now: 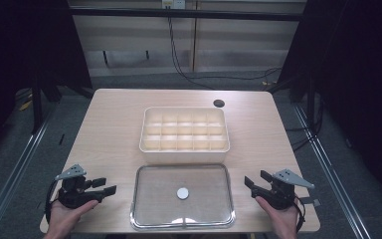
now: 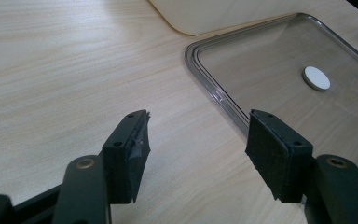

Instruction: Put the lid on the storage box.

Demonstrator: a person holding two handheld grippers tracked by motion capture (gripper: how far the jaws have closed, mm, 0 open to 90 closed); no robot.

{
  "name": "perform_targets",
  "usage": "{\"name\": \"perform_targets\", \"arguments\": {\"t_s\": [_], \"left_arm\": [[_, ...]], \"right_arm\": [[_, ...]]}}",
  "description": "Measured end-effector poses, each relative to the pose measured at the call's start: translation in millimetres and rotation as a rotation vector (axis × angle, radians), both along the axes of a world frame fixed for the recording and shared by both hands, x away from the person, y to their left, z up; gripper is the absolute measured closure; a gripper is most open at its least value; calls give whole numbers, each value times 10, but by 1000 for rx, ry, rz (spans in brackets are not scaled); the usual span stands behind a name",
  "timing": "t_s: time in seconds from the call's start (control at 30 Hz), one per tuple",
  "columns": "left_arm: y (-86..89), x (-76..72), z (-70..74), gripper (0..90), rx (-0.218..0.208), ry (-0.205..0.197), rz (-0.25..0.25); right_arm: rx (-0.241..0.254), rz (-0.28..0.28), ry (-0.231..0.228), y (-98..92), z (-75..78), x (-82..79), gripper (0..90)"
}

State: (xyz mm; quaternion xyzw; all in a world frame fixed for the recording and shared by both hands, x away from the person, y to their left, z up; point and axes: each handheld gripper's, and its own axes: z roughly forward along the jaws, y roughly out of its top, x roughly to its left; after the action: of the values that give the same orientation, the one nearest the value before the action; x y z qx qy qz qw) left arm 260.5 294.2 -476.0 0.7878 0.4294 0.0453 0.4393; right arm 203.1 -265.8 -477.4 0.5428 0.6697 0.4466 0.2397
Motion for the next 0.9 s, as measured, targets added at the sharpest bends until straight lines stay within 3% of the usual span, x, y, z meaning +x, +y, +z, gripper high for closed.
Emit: {"name": "perform_targets", "arguments": {"t_s": [0.1,0.2,0.4,0.5,0.6,0.73,0.8,0.9], "left_arm": [[-9,-8,1,373,1,4,3],[-38,-43,17,327,18,5,-2],[-72,-138,81,325,-6,-9,-21],[-80,-150,110,357,-45,-3,-20],[-138,-181,128,392,-51,7,-32],[-171,-159,132,405,-35,11,-31],[-220,-84,134,339,-2,16,-21],[-257,-20,144,347,-3,21,-33]], "right_arm": [[-11,5,21,1,9,-5,345],[-14,48,58,13,23,-10,340],[25,83,33,91,124,-84,350],[38,102,28,160,157,-104,372],[30,144,50,263,129,-90,384],[44,174,63,315,134,-71,405],[55,184,65,347,166,-21,408],[69,203,80,362,197,38,408]]}}
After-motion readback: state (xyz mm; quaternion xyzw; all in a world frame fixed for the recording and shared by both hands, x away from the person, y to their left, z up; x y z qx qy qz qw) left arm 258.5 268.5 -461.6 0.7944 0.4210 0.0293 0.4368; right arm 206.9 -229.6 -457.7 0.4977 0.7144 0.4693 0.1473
